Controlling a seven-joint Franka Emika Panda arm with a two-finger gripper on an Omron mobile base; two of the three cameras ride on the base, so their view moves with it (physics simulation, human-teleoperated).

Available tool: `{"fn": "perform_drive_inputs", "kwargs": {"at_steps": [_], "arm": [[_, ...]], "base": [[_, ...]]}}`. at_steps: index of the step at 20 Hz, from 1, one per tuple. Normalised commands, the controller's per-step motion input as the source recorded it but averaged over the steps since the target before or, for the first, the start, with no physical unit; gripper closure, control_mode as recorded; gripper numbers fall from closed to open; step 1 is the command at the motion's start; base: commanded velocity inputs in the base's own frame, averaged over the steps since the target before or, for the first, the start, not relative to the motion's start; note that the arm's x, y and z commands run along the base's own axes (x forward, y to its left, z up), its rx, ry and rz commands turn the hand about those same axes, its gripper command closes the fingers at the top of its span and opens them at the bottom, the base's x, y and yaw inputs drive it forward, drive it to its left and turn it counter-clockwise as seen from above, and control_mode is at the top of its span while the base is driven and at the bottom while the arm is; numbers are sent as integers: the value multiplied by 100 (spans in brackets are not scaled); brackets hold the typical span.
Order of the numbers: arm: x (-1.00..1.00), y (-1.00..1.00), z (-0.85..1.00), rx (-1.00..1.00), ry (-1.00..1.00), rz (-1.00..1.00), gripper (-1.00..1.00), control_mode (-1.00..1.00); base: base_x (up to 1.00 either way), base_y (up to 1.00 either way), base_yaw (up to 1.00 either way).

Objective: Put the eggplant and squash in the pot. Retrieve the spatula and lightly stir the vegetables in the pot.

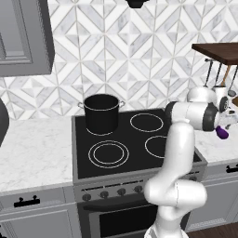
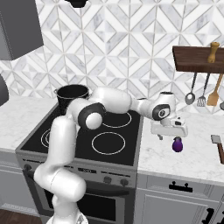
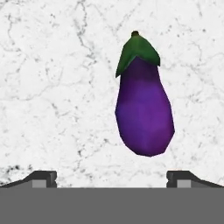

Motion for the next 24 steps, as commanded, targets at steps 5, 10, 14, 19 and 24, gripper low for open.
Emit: {"fn": "perform_drive_inputs", "kwargs": {"at_steps": [5,10,14,19,24], "arm": [[21,-38,-32,8,0,10,-100,-100],[14,-24,-33,2,0,10,-100,-100],[5,-3,-39,0,0,13,-100,-100],[0,0,-42,0,-1,13,-100,-100],[-5,12,-7,0,-15,12,100,-100]], "base": [[0,0,0],[0,0,0],[0,0,0],[0,0,0],[0,0,0]]}}
